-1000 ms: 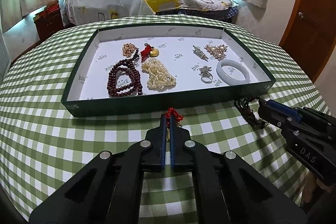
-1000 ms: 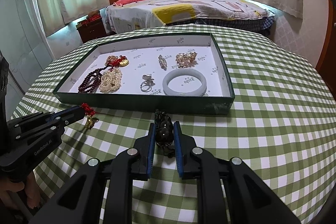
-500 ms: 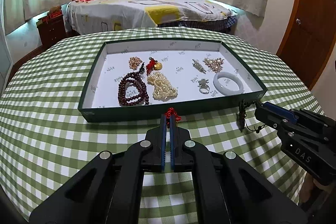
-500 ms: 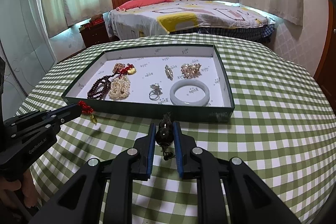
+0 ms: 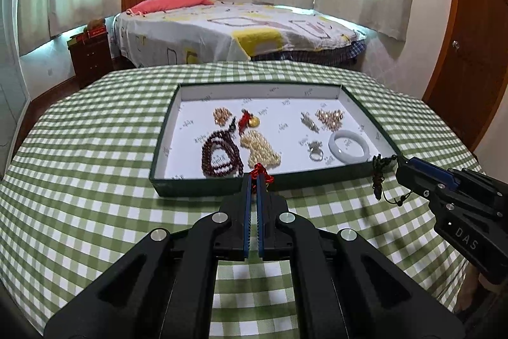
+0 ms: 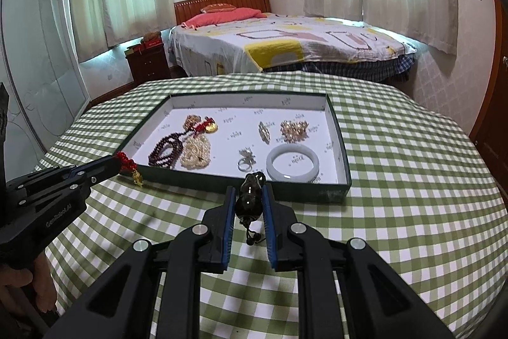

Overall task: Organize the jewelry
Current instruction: 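Carry the black bracelet with the right tool while the left tool carries the red charm to the box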

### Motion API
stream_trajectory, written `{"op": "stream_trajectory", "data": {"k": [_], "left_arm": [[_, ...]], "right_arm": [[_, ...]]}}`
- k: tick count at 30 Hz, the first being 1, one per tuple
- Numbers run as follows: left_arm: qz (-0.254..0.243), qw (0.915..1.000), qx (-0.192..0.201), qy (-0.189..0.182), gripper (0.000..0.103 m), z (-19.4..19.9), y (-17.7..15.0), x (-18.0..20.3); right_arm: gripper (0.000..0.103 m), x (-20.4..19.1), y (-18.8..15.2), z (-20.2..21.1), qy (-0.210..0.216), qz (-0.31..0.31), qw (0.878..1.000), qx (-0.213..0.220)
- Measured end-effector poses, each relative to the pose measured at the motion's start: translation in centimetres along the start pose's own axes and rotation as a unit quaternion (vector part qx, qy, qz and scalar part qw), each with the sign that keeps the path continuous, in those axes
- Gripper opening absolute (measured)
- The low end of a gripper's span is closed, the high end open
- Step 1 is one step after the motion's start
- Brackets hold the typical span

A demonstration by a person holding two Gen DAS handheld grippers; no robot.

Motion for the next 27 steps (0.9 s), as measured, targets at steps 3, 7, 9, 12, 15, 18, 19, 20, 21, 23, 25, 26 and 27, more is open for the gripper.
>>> {"op": "stream_trajectory", "data": {"k": [3,7,9,12,15,18,19,20,21,23,25,26,27], "left_arm": [[0.002,0.9999,0.015,0.001,0.003,1.2,0.7,-0.2],[0.008,0.9994,0.033,-0.001,0.003,2.3,1.8,-0.6],[0.009,0.9991,0.042,-0.002,0.003,2.9,2.4,-0.7],[0.009,0.9987,0.051,-0.003,0.003,3.4,3.2,-0.9],[0.008,0.9982,0.058,-0.006,0.003,3.7,4.1,-1.0],[0.006,0.9979,0.064,-0.008,0.003,3.8,4.9,-0.9],[0.006,0.9978,0.066,-0.009,0.003,3.8,5.2,-0.8],[0.005,0.9976,0.068,-0.01,0.003,3.8,5.5,-0.7],[0.003,0.9975,0.07,-0.01,0.003,3.7,5.9,-0.7],[0.002,0.9972,0.073,-0.012,0.003,3.7,6.6,-0.5],[0.001,0.9971,0.075,-0.014,0.003,3.4,7.4,-0.4],[0.0,0.997,0.076,-0.015,0.003,3.2,7.9,-0.3],[0.0,0.997,0.076,-0.016,0.003,3.0,8.3,-0.2]], "right_arm": [[0.018,-0.3,0.7,0.9,0.004,0.0,1.0,0.011],[0.018,-0.5,1.7,1.9,0.004,0.003,1.0,0.027],[0.018,-0.6,2.3,2.3,0.003,0.005,0.999,0.033],[0.018,-0.7,3.4,2.9,0.001,0.009,0.999,0.045],[0.018,-0.7,4.4,3.1,0.001,0.012,0.998,0.054],[0.018,-0.8,5.6,3.4,-0.001,0.018,0.998,0.065],[0.018,-0.9,6.2,3.4,-0.001,0.021,0.997,0.069],[0.018,-1.0,6.6,3.4,-0.002,0.023,0.997,0.072],[0.018,-1.1,6.9,3.4,-0.002,0.024,0.997,0.074],[0.018,-1.2,7.8,3.4,-0.002,0.027,0.996,0.08],[0.018,-1.3,8.6,3.1,-0.001,0.03,0.996,0.083],[0.018,-1.2,8.9,3.0,-0.001,0.031,0.996,0.084],[0.018,-1.2,9.2,2.9,-0.001,0.031,0.996,0.085]]}}
Point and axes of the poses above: each gripper's, at about its wrist camera, not at the fingertips, and z roughly against the way its jaws point, x to its right, y to its top, the point moved 7 cm from there along -z, roughly the way its jaws point, and after that the axes turned 15 degrees about -x, right-handed, at the moved point
